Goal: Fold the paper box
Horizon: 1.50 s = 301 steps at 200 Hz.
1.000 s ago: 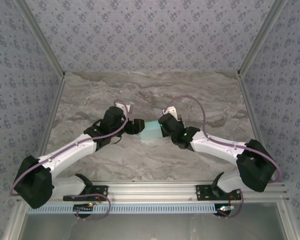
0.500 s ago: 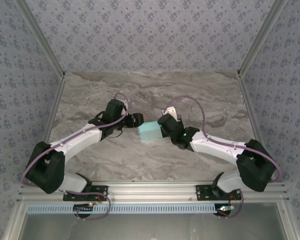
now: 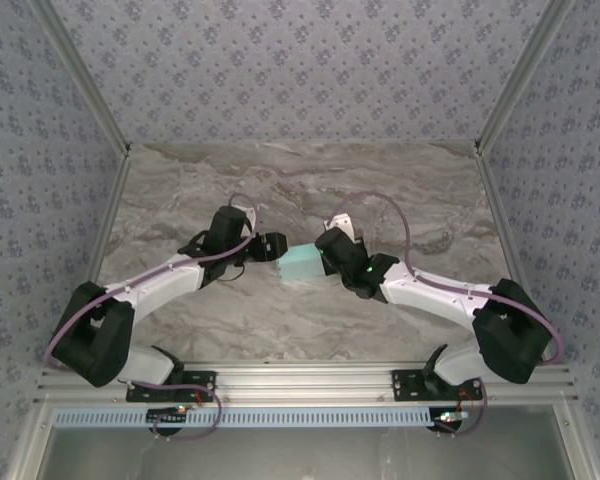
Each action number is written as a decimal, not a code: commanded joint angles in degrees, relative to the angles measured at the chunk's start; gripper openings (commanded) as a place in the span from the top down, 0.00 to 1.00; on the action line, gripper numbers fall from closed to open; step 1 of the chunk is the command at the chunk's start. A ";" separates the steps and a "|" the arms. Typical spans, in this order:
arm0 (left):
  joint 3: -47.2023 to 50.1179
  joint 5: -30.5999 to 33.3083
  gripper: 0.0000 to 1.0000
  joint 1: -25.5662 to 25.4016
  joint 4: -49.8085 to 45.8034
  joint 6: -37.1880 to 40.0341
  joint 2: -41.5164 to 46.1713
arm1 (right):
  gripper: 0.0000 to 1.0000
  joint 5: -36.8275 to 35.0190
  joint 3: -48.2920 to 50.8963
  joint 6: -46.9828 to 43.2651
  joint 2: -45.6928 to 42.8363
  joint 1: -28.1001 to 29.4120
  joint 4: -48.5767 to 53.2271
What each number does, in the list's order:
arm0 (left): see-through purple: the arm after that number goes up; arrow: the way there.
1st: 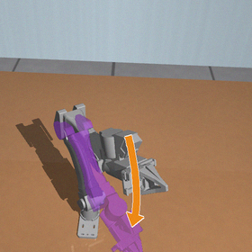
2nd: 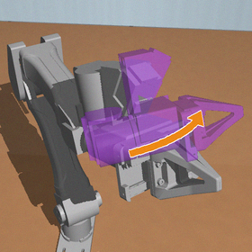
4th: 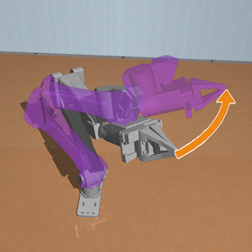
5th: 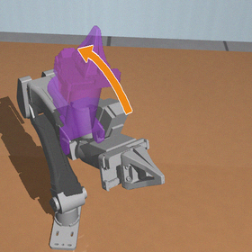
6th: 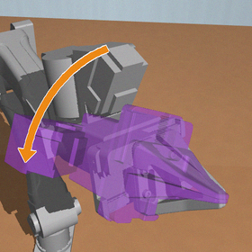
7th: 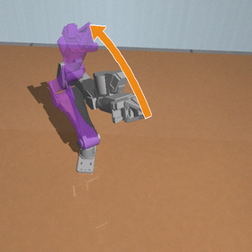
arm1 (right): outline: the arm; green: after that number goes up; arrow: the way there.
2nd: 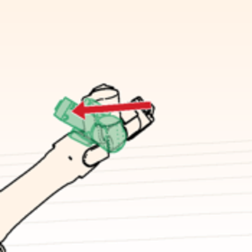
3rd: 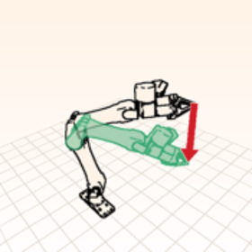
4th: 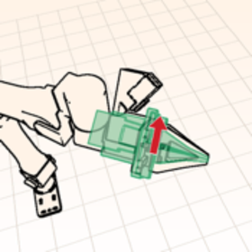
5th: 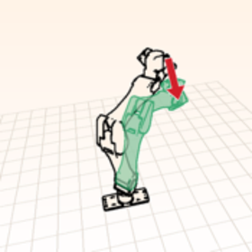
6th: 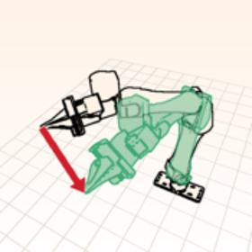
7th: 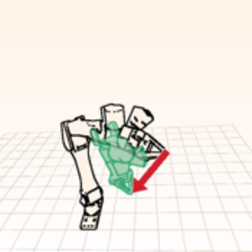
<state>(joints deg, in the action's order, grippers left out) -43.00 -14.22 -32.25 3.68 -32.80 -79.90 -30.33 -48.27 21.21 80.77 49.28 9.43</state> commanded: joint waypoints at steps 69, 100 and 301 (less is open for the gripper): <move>3.37 1.27 0.35 -1.50 -1.49 0.88 -2.37 | 0.85 0.53 -1.86 -2.01 0.01 0.72 6.16; 3.24 1.65 0.35 -1.59 -1.93 1.29 -2.28 | 0.78 0.42 -3.16 -2.84 -0.49 0.67 6.95; 1.27 2.56 0.35 -2.58 -3.31 2.12 -2.10 | 0.43 33.19 -8.42 -4.15 -3.65 -17.33 7.68</move>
<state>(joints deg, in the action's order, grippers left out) -41.95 -13.28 -34.09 6.66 -32.73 -80.27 -8.47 -55.33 16.27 75.29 35.29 18.17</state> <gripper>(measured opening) 0.651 0.572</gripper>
